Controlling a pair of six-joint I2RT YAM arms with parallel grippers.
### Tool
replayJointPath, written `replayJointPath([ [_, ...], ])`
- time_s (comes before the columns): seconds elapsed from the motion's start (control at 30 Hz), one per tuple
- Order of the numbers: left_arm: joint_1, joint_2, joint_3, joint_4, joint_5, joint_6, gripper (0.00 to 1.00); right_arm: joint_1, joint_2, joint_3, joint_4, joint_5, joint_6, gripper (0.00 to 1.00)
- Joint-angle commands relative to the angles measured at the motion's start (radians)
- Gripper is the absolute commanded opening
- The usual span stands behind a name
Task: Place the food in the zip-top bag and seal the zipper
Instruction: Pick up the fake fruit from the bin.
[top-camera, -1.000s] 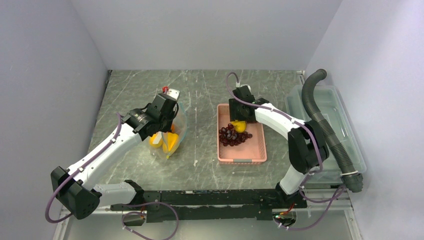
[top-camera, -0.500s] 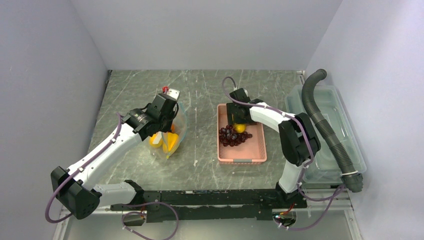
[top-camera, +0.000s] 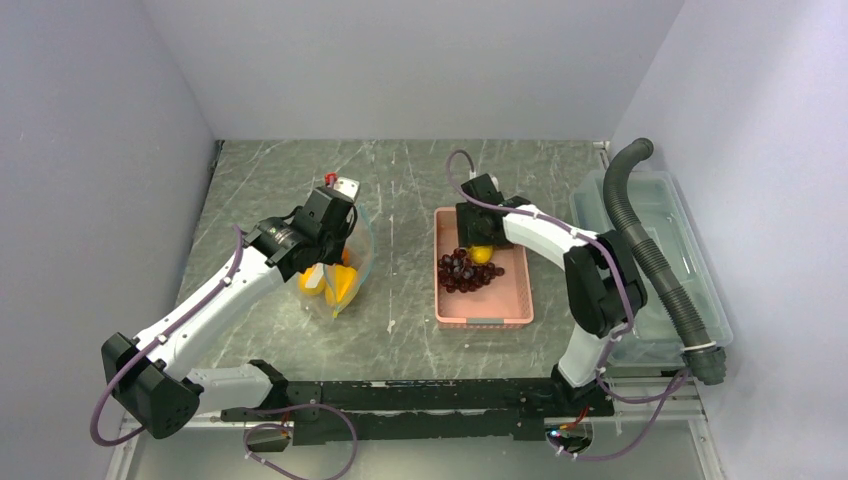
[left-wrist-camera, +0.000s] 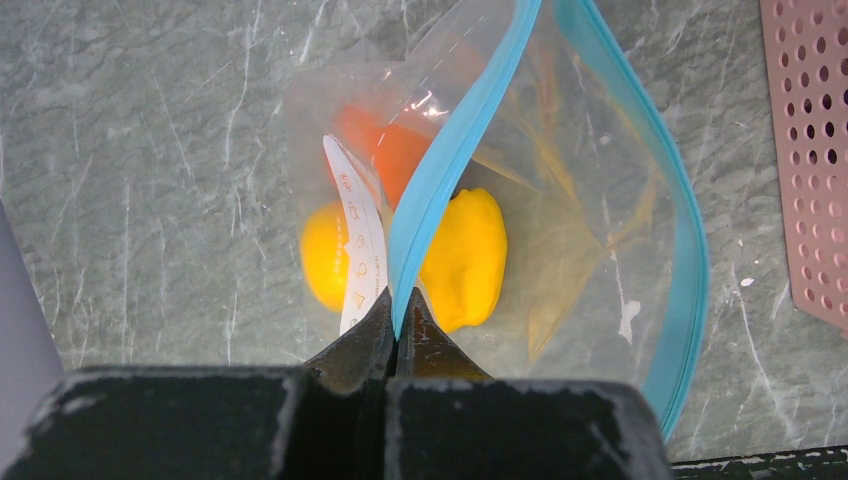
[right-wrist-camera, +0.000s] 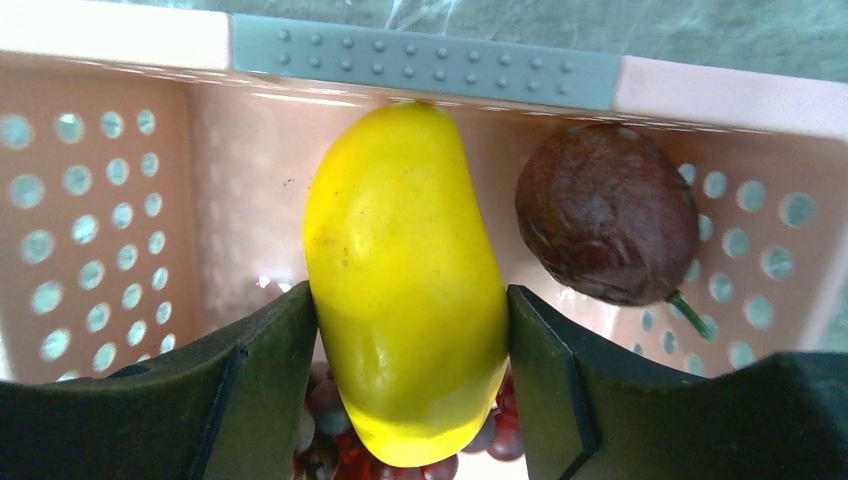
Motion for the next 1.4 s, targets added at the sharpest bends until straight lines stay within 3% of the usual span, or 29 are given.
replayJointPath([
  [0.0, 0.003, -0.008, 0.002, 0.024, 0.009, 0.019, 0.0, -0.004, -0.137, 0.024, 0.001, 0.058, 0.013, 0.41],
  [0.27, 0.004, -0.005, 0.001, 0.024, 0.007, 0.017, 0.0, -0.004, -0.27, 0.033, -0.014, 0.048, 0.011, 0.4],
  [0.8, 0.003, -0.013, 0.004, 0.022, 0.006, 0.017, 0.0, 0.065, -0.498, 0.014, 0.08, -0.24, 0.066, 0.4],
  [1.37, 0.003, -0.063, 0.003, 0.031, -0.018, 0.009, 0.0, 0.302, -0.487, 0.044, 0.232, -0.419, 0.23, 0.41],
])
